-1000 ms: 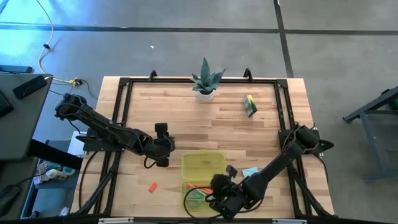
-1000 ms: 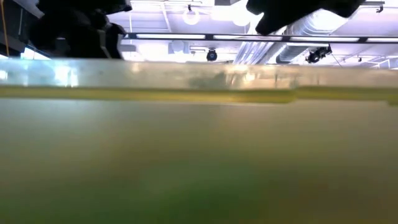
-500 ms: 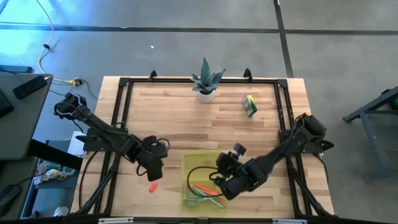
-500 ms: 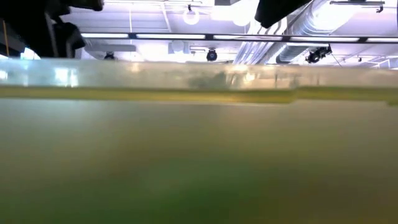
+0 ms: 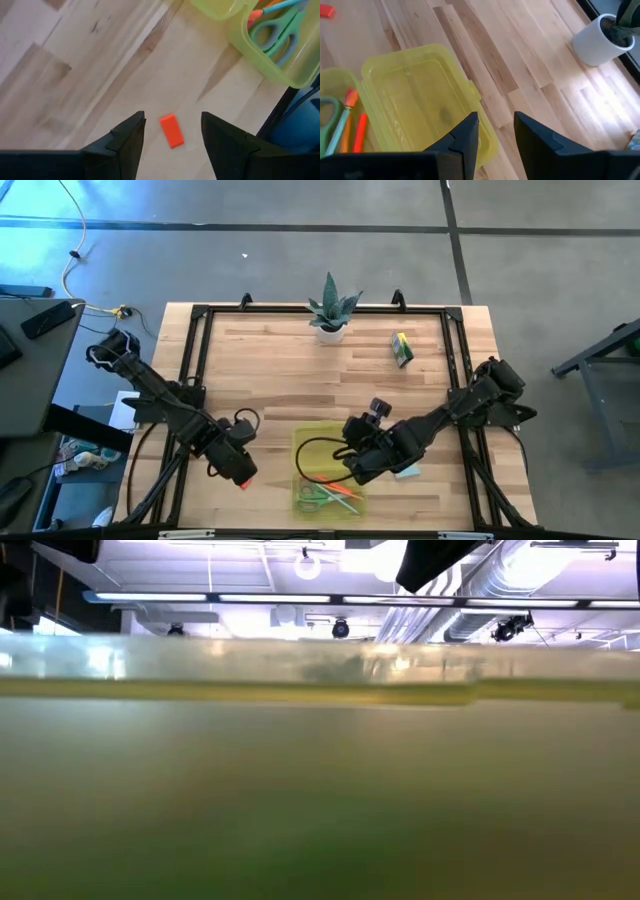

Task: Pack school essentials
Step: Put the orange eraser into the yellow supply box

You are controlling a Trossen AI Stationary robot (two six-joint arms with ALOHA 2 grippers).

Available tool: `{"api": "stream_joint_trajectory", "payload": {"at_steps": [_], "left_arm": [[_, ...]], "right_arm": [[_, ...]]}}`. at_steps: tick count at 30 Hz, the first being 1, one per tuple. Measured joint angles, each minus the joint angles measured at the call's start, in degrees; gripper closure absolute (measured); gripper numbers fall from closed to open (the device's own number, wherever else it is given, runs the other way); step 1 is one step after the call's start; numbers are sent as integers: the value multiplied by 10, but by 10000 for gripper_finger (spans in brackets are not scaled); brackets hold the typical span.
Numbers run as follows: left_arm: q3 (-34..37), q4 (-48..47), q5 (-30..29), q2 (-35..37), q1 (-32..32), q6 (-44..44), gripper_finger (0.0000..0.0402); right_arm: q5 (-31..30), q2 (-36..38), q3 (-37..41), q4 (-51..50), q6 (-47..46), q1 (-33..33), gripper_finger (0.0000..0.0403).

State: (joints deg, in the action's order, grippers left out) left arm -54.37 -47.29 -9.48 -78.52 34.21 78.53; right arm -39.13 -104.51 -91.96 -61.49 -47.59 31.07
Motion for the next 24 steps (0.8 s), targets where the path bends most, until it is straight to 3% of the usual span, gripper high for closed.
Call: {"api": "stream_joint_trajectory", "payload": {"at_steps": [6,24], "left_arm": [[0,1,-14,-16,30,62,218],[0,46,-10,-125,65,143,218]], "right_arm": [[0,0,0,0,2,0,286],[3,-1,0,1,1,0,286]]}}
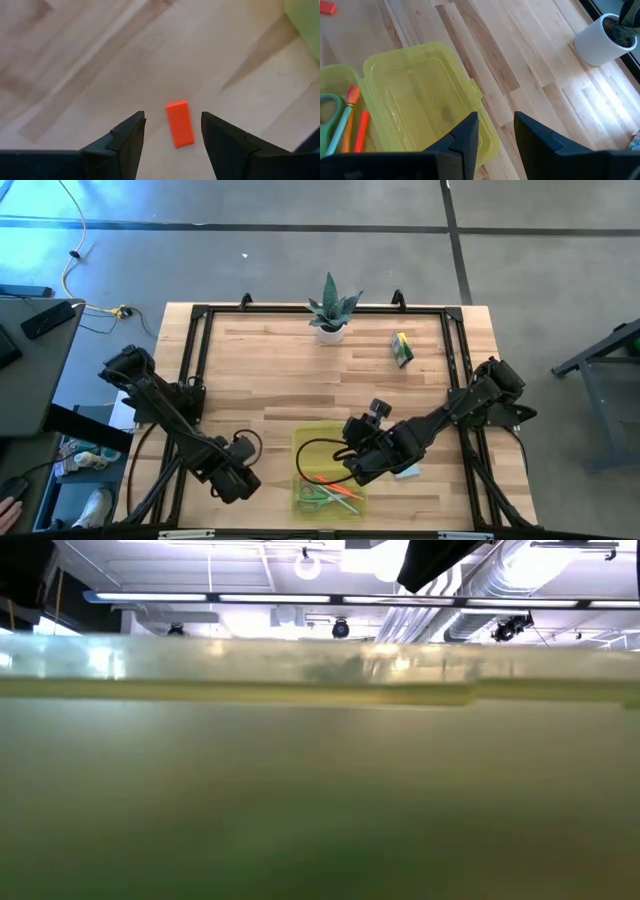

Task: Pack school essentials
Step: Put the orange eraser into the yellow supply box

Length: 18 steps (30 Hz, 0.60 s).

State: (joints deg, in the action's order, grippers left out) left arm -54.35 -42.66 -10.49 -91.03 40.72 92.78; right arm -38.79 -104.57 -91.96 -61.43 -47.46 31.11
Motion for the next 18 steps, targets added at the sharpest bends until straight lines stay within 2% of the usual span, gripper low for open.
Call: {"api": "stream_joint_trajectory", "payload": {"at_steps": [7,14,18], "left_arm": [[-3,23,40,-3,4,-13,218],[-46,19,38,-2,3,-37,218],[-59,19,15,-2,3,-58,218]], "right_arm": [[0,0,0,0,0,0,286],[0,0,0,2,0,0,286],[0,0,0,3,0,0,286]]}}
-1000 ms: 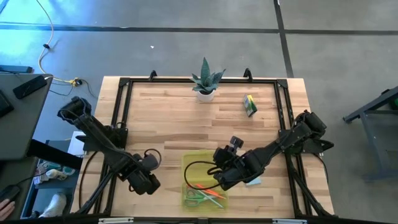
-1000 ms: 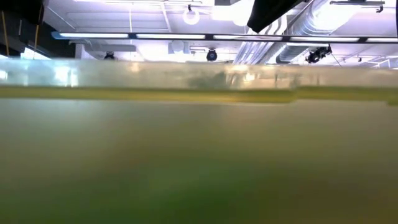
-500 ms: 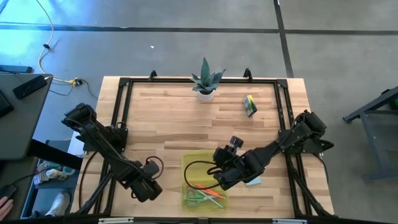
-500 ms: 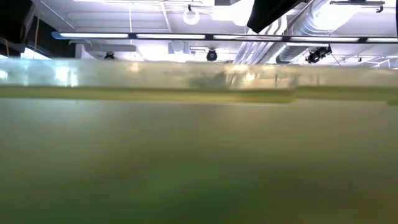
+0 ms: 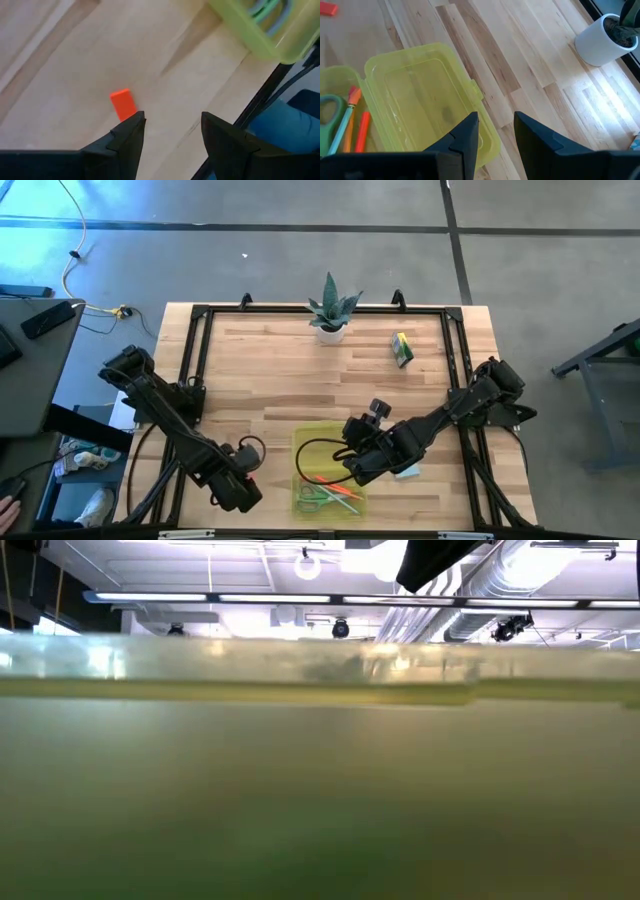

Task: Pack school essentials
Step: Put the orange eraser into the yellow supply box

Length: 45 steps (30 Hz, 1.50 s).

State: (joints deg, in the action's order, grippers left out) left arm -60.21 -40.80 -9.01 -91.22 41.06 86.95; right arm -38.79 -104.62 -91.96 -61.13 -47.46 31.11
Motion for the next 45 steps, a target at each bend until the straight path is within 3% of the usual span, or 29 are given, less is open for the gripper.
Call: {"api": "stream_joint_trajectory", "payload": {"at_steps": [7,45], "left_arm": [[0,-47,-3,-21,0,13,218],[-5,-34,46,-153,0,30,226]], "right_arm": [[0,0,0,2,0,0,286],[4,0,0,14,0,-4,286]]}}
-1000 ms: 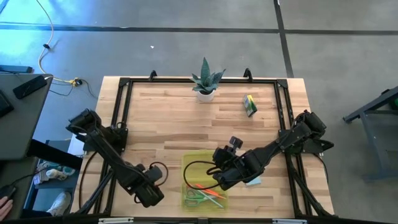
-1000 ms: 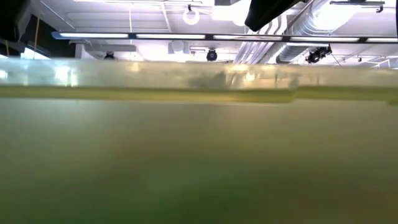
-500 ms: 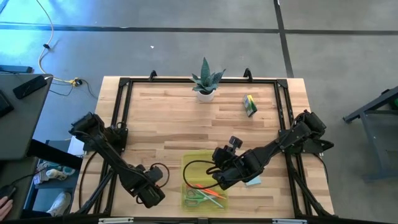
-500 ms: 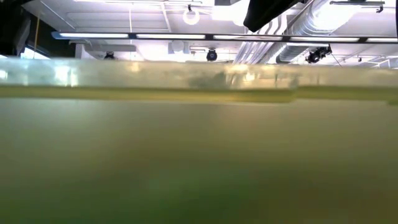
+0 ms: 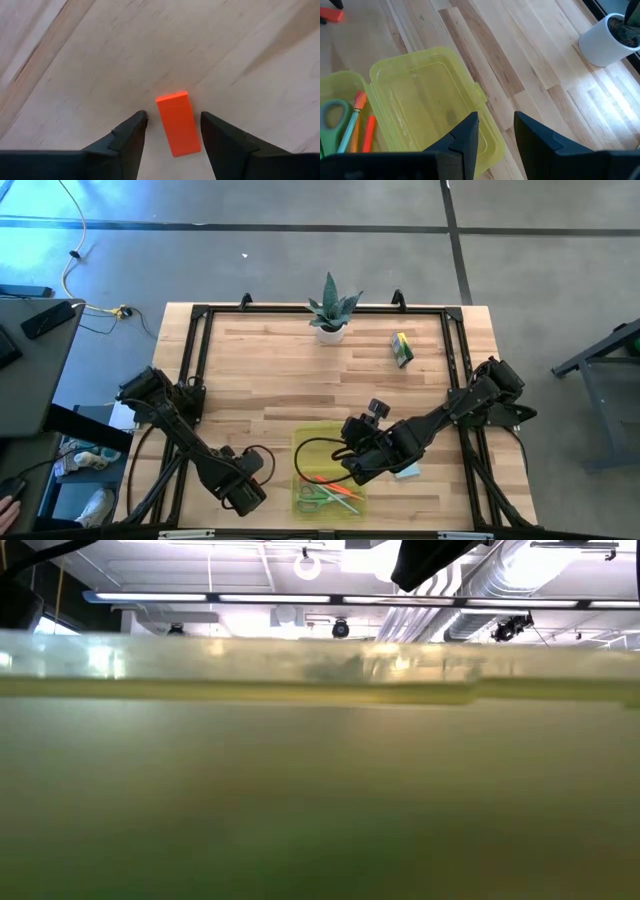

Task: Pack school essentials
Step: Put the orange eraser into the yellow supply box

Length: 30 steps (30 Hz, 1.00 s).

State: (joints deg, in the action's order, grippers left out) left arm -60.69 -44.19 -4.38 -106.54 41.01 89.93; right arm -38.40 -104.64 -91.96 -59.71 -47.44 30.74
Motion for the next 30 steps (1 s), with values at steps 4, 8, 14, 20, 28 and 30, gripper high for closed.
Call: {"api": "stream_joint_trajectory", "payload": {"at_steps": [4,8,14,20,28,30], "left_arm": [[0,-5,-1,-2,0,-1,255],[1,-11,-1,-3,0,-10,298],[1,-10,-5,-3,1,-20,349],[1,-9,-8,-2,1,-35,346],[-14,-25,-59,22,0,-75,345],[-26,-27,-83,31,-3,-94,345]], "right_arm": [[0,0,0,0,0,0,286],[0,0,0,0,0,0,286],[0,0,0,1,0,0,286],[1,0,0,1,0,0,286],[1,0,0,0,0,0,286],[0,0,0,0,0,0,286]]}}
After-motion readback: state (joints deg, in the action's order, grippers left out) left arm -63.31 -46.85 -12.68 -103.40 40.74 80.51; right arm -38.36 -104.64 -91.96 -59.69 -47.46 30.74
